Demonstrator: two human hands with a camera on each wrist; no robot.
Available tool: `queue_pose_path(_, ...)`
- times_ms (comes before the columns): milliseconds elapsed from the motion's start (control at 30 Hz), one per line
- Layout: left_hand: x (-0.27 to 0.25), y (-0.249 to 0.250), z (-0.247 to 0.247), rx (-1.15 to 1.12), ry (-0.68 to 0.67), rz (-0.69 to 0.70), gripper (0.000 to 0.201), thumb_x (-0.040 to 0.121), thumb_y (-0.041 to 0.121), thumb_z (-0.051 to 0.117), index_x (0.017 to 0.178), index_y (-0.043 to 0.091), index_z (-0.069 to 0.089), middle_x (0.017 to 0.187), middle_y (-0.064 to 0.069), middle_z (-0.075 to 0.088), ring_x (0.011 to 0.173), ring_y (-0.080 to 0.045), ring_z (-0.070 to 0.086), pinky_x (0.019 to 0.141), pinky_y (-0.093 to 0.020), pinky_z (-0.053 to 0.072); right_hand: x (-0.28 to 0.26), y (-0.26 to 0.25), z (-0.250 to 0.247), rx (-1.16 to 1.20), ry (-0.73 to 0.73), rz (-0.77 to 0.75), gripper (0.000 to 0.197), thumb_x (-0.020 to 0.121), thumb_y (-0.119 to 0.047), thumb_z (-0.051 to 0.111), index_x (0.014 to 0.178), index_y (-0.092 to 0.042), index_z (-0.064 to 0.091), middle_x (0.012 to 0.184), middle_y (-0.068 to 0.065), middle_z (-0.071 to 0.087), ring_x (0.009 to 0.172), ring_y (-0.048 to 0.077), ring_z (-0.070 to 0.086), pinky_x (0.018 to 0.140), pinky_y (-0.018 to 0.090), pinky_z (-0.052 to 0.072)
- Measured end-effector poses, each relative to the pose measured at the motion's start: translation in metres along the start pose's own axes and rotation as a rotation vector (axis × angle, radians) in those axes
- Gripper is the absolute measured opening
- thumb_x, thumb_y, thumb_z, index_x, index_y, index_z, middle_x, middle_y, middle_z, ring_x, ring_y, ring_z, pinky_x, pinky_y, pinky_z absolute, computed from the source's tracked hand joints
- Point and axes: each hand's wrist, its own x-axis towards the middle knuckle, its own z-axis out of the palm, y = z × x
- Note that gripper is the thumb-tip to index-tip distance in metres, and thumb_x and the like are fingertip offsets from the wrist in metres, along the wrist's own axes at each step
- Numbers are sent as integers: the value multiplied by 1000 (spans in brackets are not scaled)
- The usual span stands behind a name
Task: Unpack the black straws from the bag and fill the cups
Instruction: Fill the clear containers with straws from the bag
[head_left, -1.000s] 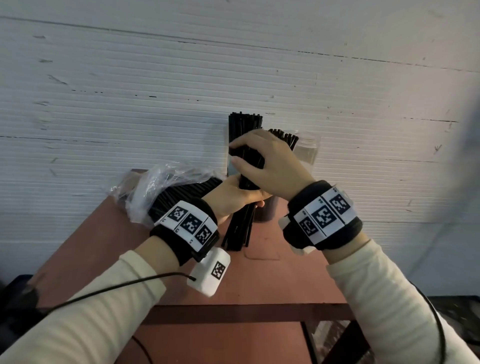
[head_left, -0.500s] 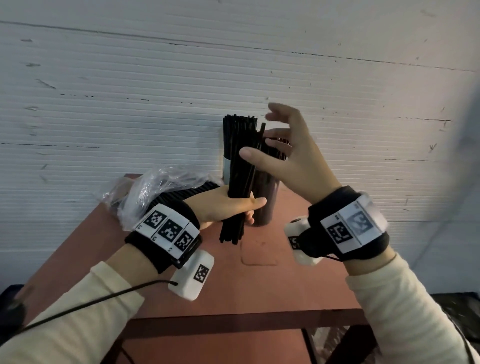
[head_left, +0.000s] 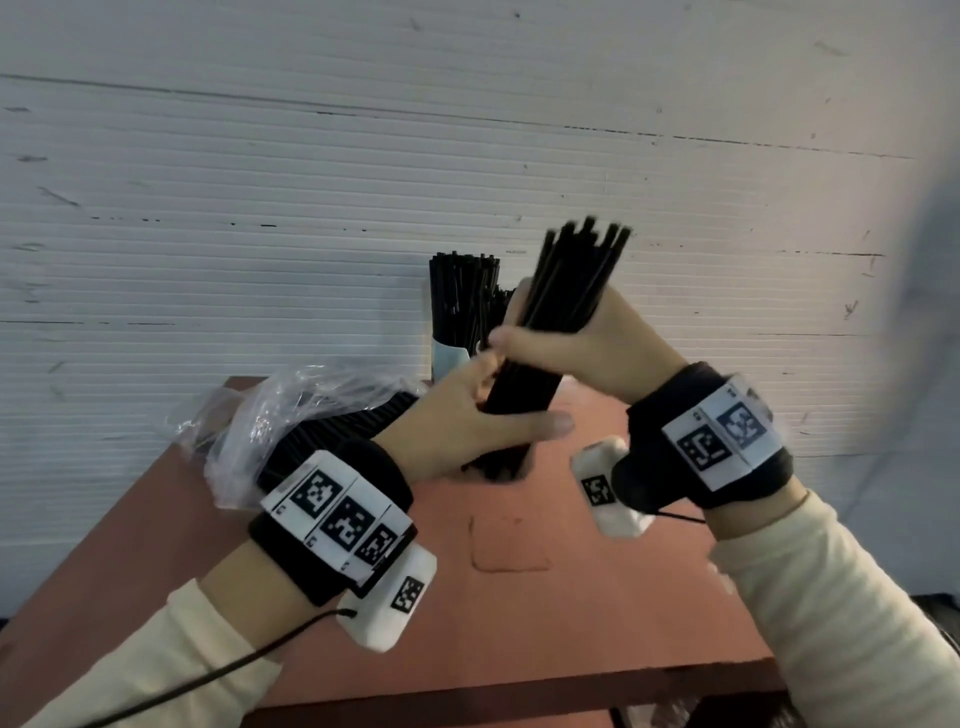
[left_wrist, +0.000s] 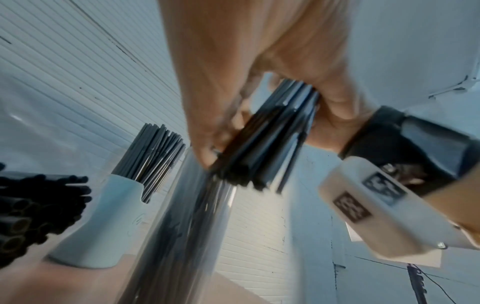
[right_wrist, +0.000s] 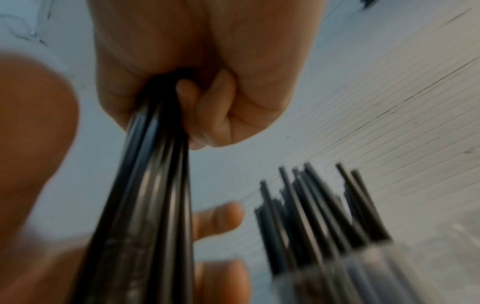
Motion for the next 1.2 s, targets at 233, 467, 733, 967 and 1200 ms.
queue_pose_path(233, 37, -10, 3, 77, 442, -29, 114, 58, 37, 90, 143, 26, 15, 127, 4, 39, 115, -9, 44, 90, -19, 35, 37, 0, -52, 66, 298, 61, 13, 83, -21, 70, 73, -16, 62, 79, 9, 65, 68, 16, 59, 57, 28, 44)
queue_pose_path(467, 69, -29, -6, 84, 291, -102, 101, 62, 26, 90, 144, 17, 31, 125, 7, 55, 118, -13, 54, 100, -29, 42, 65, 31, -57, 66, 327, 163, 13, 76, -26, 72, 74, -17, 63, 79, 9, 64, 71, 22, 58, 60, 39, 46)
queue_pose_path(733, 71, -38, -10, 76, 281, -109, 84, 60, 31, 90, 133, 21, 48, 122, 9, 62, 116, -10, 56, 103, -30, 42, 79, 38, -63, -85, 261, 148, 21, 82, -20, 70, 82, 1, 65, 76, 8, 61, 70, 19, 59, 65, 34, 51)
queue_pose_path(967, 68, -37, -11, 110, 274, -105, 74, 63, 35, 88, 125, 30, 48, 116, 13, 61, 113, -8, 56, 99, -28, 43, 63, 60, -29, -294, 2, 213, 39, 77, -54, 70, 85, -16, 64, 85, 0, 66, 92, 18, 62, 87, 45, 52)
queue_pose_path(1200, 67, -36, -11, 125, 269, -88, 76, 65, 38, 87, 129, 29, 47, 120, 13, 61, 113, -7, 55, 100, -29, 41, 55, 56, -24, -238, 264, 43, 75, 76, -47, 76, 135, -24, 36, 134, -3, 44, 122, 8, 45, 100, 22, 40)
